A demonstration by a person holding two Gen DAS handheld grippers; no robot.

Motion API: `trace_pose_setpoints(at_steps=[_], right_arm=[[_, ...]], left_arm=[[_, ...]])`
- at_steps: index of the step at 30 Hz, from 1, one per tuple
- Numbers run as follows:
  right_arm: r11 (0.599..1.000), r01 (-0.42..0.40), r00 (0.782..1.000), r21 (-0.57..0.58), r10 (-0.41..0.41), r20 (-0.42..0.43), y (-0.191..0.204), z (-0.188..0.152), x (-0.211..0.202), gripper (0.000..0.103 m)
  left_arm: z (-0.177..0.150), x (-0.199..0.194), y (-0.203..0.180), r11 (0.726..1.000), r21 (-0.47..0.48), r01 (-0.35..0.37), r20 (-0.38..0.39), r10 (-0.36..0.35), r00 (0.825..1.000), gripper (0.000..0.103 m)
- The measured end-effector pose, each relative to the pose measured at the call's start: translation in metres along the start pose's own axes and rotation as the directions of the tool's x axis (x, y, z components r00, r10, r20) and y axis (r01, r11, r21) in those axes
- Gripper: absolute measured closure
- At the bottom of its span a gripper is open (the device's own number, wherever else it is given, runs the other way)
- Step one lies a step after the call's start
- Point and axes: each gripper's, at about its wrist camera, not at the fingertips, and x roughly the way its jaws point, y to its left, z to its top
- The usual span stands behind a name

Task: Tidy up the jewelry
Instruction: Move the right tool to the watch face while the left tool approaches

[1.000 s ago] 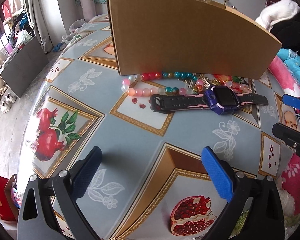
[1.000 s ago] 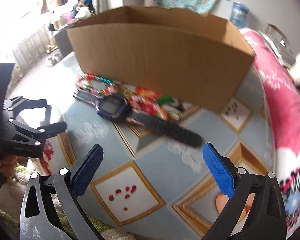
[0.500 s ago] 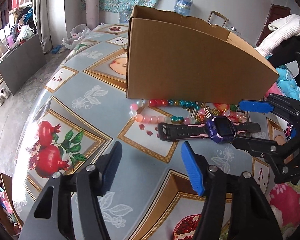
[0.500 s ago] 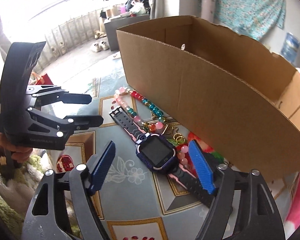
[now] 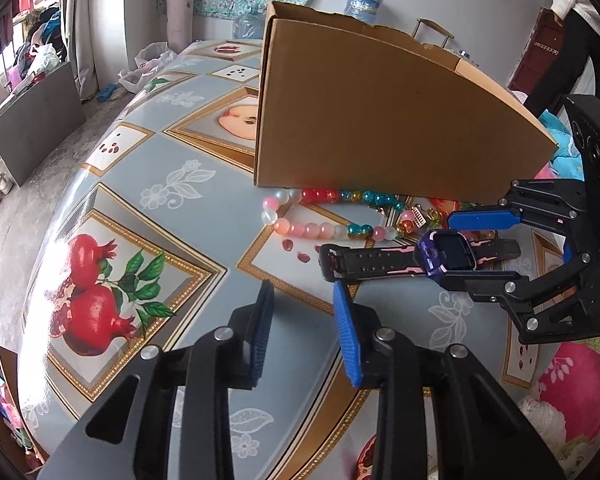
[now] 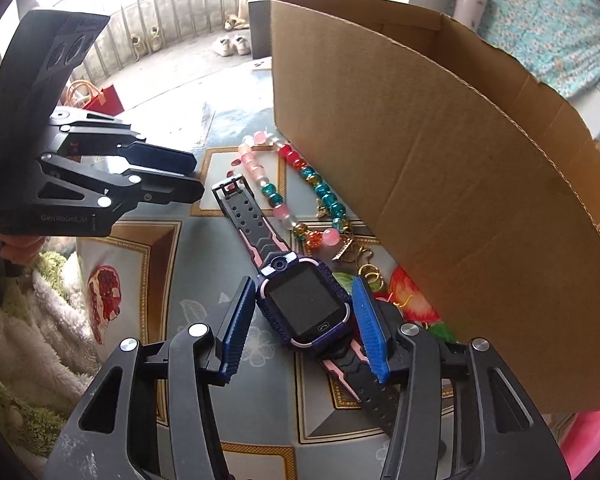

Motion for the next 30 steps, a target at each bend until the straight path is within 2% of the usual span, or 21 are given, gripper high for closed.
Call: trace_pose_setpoints(at_steps=[3,5,6,7,11,12,13,15,18,23,26,28,30], right_arm=[[1.000,0.002,1.000,-0.019,-0.002,-0.005,0.012,-0.002,-0.006,0.058],[1.000,-0.010,1.000,-0.017,0.011,0.006,0.018,-0.004,-0.011,0.078],[1.000,-0.025,1.000,-0.004,0.025,0.005,0.020,-0.004,-0.014,0.096],[0.999,-0.032,0.999,0.015,0.032,-0.005,0.020,-0.004,-0.014,0.097],[0.998,-0.012,1.000,0.068,0.013,-0.006,0.020,-0.011,-0.014,0.092],[0.997,-0.006,1.000,0.083,0.007,-0.005,0.020,-0.013,-0.015,0.082],[0.996,0.004,1.000,0.092,-0.003,-0.005,0.021,-0.015,-0.017,0.068],[0.995,0.022,1.000,0.097,-0.023,0.008,0.021,-0.023,-0.024,0.055],[0.996,0.041,0.999,0.073,-0.043,0.022,0.019,-0.016,-0.029,0.048],[0.996,0.091,0.995,0.012,-0.090,-0.029,0.007,-0.009,-0.014,0.047],[0.997,0.073,0.996,-0.011,-0.073,-0.055,0.006,-0.008,-0.002,0.048],[0.998,0.051,0.997,-0.021,-0.053,-0.059,0.008,-0.006,-0.001,0.054],[0.999,0.045,0.997,-0.031,-0.047,-0.067,0.012,-0.006,-0.002,0.055]], left_arm=[[-0.004,-0.003,0.002,1.000,0.018,0.021,-0.016,-0.021,1.000,0.073],[-0.008,-0.007,0.003,0.999,0.027,0.047,-0.029,-0.046,0.999,0.073],[-0.011,-0.010,0.003,0.998,0.033,0.060,-0.038,-0.059,0.998,0.073],[-0.014,-0.012,0.002,0.997,0.042,0.066,-0.045,-0.064,0.997,0.073],[-0.024,-0.017,-0.003,0.995,0.082,0.062,-0.053,-0.058,0.997,0.073],[-0.023,-0.017,-0.005,0.995,0.085,0.058,-0.051,-0.054,0.997,0.073],[-0.023,-0.017,-0.006,0.995,0.086,0.058,-0.048,-0.054,0.997,0.073],[-0.020,-0.015,-0.006,0.995,0.083,0.058,-0.037,-0.055,0.998,0.073],[-0.013,-0.013,-0.005,0.994,0.083,0.064,-0.019,-0.063,0.998,0.073],[-0.008,-0.011,-0.003,0.991,0.104,0.081,-0.009,-0.080,0.997,0.073],[-0.009,-0.009,-0.002,0.989,0.111,0.093,-0.023,-0.091,0.996,0.073],[-0.011,-0.010,-0.003,0.988,0.121,0.097,-0.027,-0.094,0.995,0.073],[-0.013,-0.011,-0.003,0.987,0.131,0.097,-0.028,-0.095,0.995,0.073]])
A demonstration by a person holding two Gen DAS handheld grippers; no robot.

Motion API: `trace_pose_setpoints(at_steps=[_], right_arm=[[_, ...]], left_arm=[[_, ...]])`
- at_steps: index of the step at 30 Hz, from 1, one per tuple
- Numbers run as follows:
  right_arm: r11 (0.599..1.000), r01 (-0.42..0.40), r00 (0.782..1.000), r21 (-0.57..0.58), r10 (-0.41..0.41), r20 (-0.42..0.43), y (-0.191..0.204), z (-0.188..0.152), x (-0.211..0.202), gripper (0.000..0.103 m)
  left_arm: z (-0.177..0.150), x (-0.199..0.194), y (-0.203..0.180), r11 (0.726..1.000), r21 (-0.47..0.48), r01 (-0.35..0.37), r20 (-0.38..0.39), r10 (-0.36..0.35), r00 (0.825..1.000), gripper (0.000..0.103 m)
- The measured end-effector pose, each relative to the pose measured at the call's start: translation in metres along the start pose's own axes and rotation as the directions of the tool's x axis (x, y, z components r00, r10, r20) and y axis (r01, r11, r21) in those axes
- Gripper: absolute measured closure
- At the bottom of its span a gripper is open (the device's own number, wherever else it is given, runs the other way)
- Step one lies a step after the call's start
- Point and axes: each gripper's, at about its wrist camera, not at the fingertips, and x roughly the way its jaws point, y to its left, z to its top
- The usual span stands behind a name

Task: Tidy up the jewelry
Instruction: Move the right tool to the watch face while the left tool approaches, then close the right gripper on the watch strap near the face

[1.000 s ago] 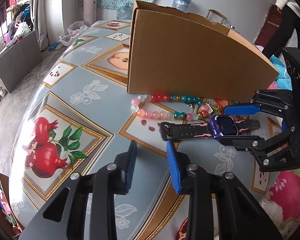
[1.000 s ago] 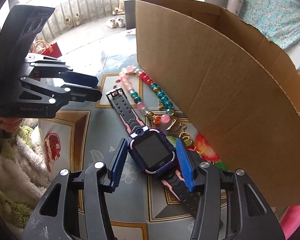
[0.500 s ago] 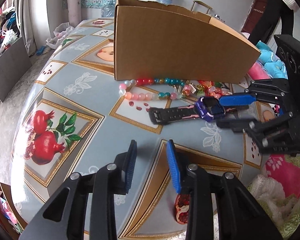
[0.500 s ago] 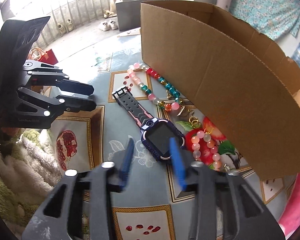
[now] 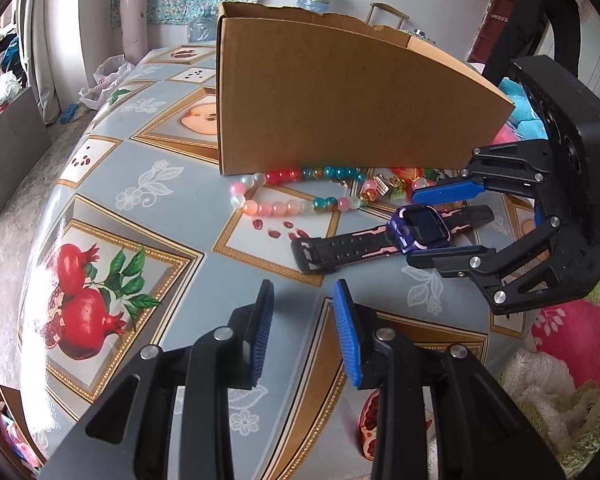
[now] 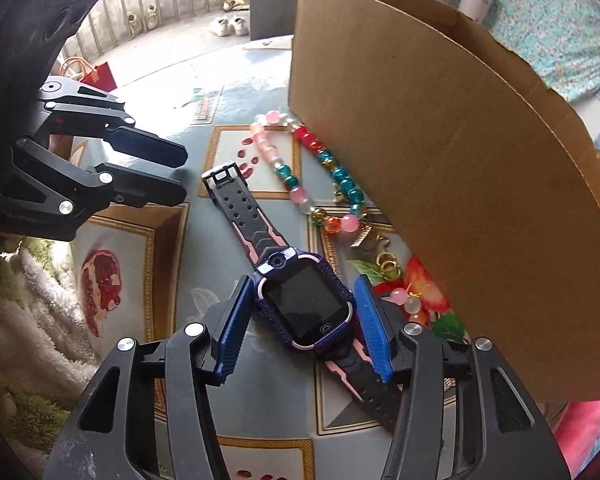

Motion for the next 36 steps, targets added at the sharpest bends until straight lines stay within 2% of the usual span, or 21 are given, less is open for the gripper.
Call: trace_pose_setpoints(at_steps=[4,7,9,13,18,27,32,36], right_arm=[[1.000,-0.012,1.000,0.008,0.012,0.002,0.014,-0.007,-0.008,0.055],[0.998,-0.043,0.999,0.048,0.043,0.001,0.015,-0.011,-0.013,0.055],[0.994,-0.070,0.998,0.087,0.069,0.005,0.011,-0.013,-0.014,0.055],[0.972,-0.161,0.987,0.173,0.163,0.005,-0.005,-0.015,-0.013,0.055],[0.953,-0.232,0.972,0.195,0.235,0.008,-0.016,-0.013,-0.014,0.055],[0.883,-0.387,0.917,0.266,0.399,0.011,-0.048,-0.013,-0.014,0.055],[0.883,-0.404,0.910,0.237,0.415,0.006,-0.063,-0.013,-0.016,0.055],[0.863,-0.438,0.893,0.250,0.449,0.015,-0.072,-0.014,-0.015,0.055]], left_arm=[[-0.005,-0.005,-0.006,0.999,0.037,-0.015,0.002,0.015,1.000,0.073],[-0.010,-0.008,-0.019,0.993,0.111,-0.048,-0.004,0.048,0.999,0.070],[-0.014,-0.010,-0.031,0.981,0.175,-0.083,0.004,0.083,0.997,0.065],[-0.018,-0.008,-0.053,0.946,0.282,-0.161,0.028,0.160,0.987,0.062],[-0.022,0.002,-0.071,0.898,0.376,-0.229,0.047,0.228,0.973,0.059],[-0.013,0.017,-0.078,0.862,0.439,-0.253,0.054,0.256,0.965,0.057],[-0.001,0.024,-0.079,0.854,0.456,-0.250,0.051,0.256,0.965,0.055],[0.006,0.026,-0.075,0.860,0.448,-0.244,0.047,0.250,0.967,0.055]])
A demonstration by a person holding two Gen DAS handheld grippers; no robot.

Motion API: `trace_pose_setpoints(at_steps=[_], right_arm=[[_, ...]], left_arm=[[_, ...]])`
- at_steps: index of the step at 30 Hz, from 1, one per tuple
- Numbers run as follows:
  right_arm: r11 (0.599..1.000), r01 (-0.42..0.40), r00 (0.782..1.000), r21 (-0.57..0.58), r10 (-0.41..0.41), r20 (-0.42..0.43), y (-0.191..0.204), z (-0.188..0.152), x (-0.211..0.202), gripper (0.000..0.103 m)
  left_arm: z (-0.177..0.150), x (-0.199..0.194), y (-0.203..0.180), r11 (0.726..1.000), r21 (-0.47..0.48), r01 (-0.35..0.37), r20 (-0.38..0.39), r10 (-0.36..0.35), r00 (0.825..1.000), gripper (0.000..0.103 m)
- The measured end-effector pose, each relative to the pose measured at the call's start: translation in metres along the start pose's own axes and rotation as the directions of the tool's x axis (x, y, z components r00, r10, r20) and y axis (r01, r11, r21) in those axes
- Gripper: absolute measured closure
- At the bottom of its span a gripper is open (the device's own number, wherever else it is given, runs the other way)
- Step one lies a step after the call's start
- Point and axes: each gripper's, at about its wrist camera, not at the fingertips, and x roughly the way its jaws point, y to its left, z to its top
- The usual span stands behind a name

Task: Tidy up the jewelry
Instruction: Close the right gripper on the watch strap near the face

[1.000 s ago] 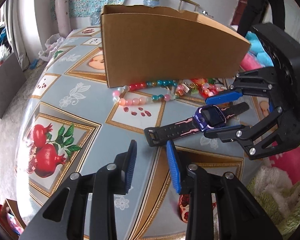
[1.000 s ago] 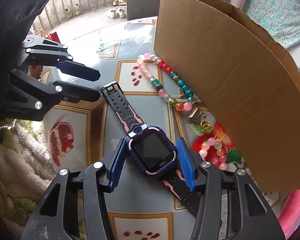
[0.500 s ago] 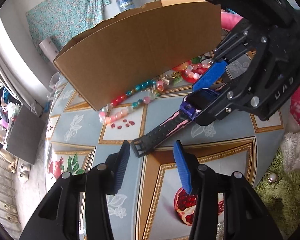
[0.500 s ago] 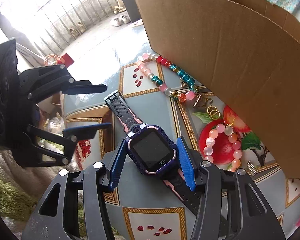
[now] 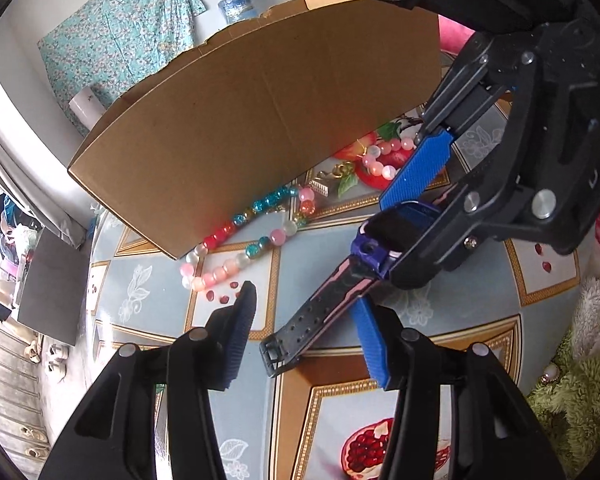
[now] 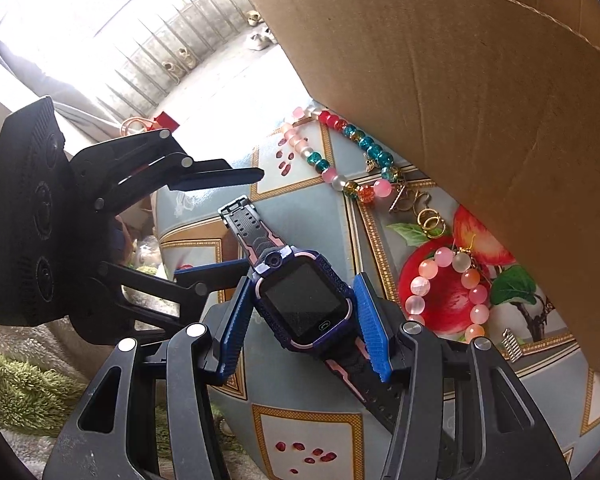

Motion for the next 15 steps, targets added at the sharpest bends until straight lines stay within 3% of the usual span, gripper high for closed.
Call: trace_pose_setpoints(at_steps=[2,8,15], right_arm=[[1.000,-0.013,1.000,0.002,0.013,0.001,-0.003,0.002,-0.001,0.055],[1.000,0.006,1.000,-0.021,-0.005,0.023,-0.003,-0.006,-0.006,0.055],[0.998,0.049,0.998,-0.034,-0.048,0.045,0.004,-0.015,-0.010,0.055]], left_arm=[[0.002,0.001,0.002,1.000,0.002,0.000,-0.002,0.000,1.000,0.056],[0.005,-0.001,-0.004,0.999,0.037,0.025,-0.012,-0.024,1.000,0.080],[0.001,-0.002,-0.004,0.999,0.012,0.031,-0.020,-0.031,0.999,0.091]])
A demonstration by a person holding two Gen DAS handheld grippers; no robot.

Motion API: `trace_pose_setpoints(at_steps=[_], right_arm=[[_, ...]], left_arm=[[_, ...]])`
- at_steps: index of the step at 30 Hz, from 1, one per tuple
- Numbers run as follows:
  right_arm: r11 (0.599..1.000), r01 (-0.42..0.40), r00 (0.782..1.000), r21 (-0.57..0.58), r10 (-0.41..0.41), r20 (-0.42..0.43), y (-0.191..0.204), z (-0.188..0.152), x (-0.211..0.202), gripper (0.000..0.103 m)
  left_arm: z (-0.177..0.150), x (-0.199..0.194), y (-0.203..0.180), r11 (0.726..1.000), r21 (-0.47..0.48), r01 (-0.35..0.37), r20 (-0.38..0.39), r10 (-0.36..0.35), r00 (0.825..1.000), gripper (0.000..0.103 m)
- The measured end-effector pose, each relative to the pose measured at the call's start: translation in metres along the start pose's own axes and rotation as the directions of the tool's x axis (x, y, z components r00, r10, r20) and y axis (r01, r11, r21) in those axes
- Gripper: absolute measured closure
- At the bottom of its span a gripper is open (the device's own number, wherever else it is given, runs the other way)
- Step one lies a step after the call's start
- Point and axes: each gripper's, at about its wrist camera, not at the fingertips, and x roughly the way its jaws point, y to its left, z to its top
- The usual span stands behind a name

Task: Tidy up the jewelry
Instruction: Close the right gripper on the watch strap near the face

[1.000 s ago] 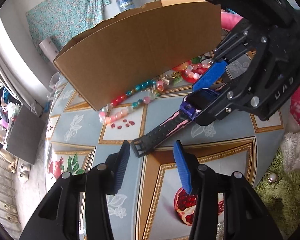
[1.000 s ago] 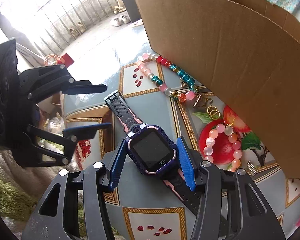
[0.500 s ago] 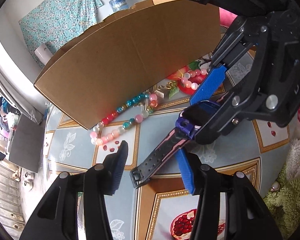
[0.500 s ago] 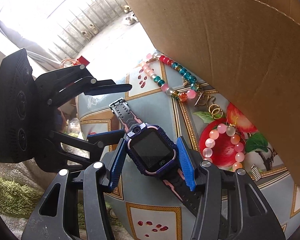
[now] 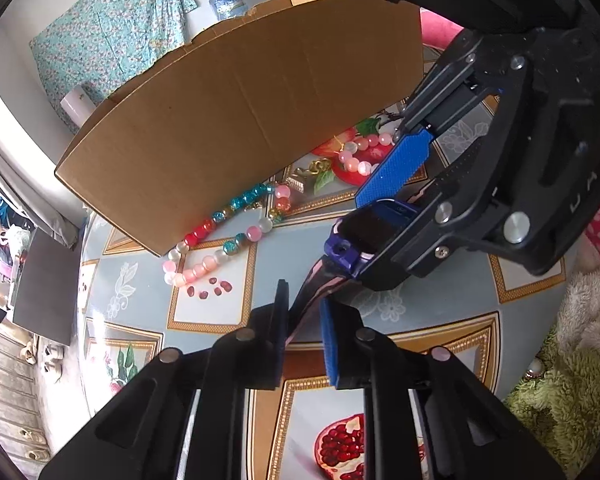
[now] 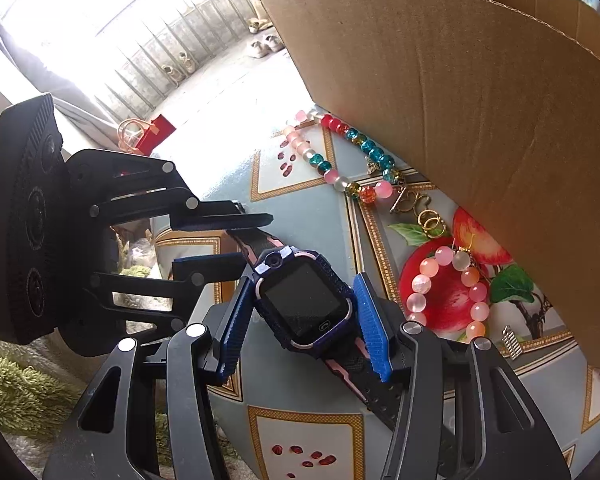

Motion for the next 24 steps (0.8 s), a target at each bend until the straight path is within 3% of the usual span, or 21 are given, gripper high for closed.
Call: trace_pose_setpoints(at_steps=[10,17,24], right_arm=[[0.999,0.034,0.999,-0.006,-0.034,0.026,0.016,-0.017,0.000,0.053],[0.997,0.070,0.997,-0.036,-0.069,0.037,0.028,-0.025,0.002,0.053],[0.974,0.181,0.983,-0.136,-0.174,0.055,0.050,-0.033,0.010,0.053]], left_arm=[[-0.004,-0.004,0.006,0.999,-0.032,0.031,-0.009,-0.031,0.999,0.093],[-0.003,0.001,0.029,0.989,-0.127,0.080,-0.028,-0.084,0.996,0.095],[0.000,0.010,0.043,0.978,-0.183,0.100,-0.048,-0.111,0.993,0.096]])
